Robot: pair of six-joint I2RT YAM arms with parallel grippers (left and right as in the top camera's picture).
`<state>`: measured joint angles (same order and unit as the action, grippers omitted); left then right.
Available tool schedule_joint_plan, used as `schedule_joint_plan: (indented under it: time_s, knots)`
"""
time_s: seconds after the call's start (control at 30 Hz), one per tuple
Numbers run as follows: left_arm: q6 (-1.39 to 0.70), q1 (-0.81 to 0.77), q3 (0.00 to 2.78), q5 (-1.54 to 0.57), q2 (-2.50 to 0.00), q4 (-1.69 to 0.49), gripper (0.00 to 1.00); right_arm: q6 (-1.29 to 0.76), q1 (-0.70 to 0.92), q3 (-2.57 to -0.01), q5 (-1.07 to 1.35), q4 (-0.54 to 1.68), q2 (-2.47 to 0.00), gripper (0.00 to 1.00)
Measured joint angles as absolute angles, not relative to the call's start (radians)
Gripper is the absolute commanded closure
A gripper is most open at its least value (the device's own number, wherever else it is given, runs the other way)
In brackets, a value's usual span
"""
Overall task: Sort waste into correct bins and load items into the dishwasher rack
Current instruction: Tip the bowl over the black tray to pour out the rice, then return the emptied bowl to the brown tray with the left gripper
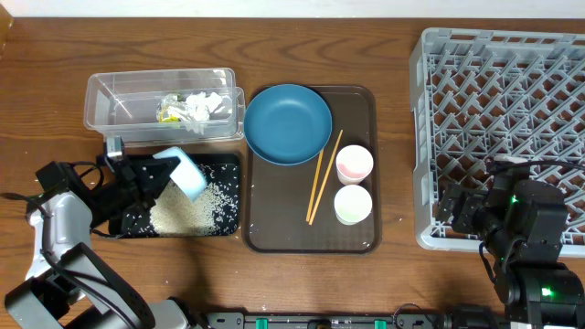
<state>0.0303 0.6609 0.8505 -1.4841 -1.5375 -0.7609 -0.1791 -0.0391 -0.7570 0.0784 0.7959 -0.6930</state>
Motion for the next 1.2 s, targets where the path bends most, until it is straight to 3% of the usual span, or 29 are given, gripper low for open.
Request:
schedule_joint_plan:
  time_s: [0.53,0.77,1.0,1.2]
  knots:
    - [0.023,0.559,0.850,-1.457,-1.532,-0.764,0.94,-0.179,-0.039,-0.757,0.078,0.796,-0.693,0.04]
    - [0.021,0.262,0.850,-1.262,-1.455,-0.752,0.94,-0.179,-0.039,-0.757,0.078,0.796,-0.693,0.04]
    - [-0.049,-0.131,0.852,-0.912,-1.430,-0.674,0.94,-0.179,-0.039,-0.757,0.078,0.796,-0.693,0.04]
    - [-0.151,-0.374,0.852,-0.573,-1.431,-0.569,0.91,-0.179,-0.039,-0.757,0.078,0.796,-0.693,0.04]
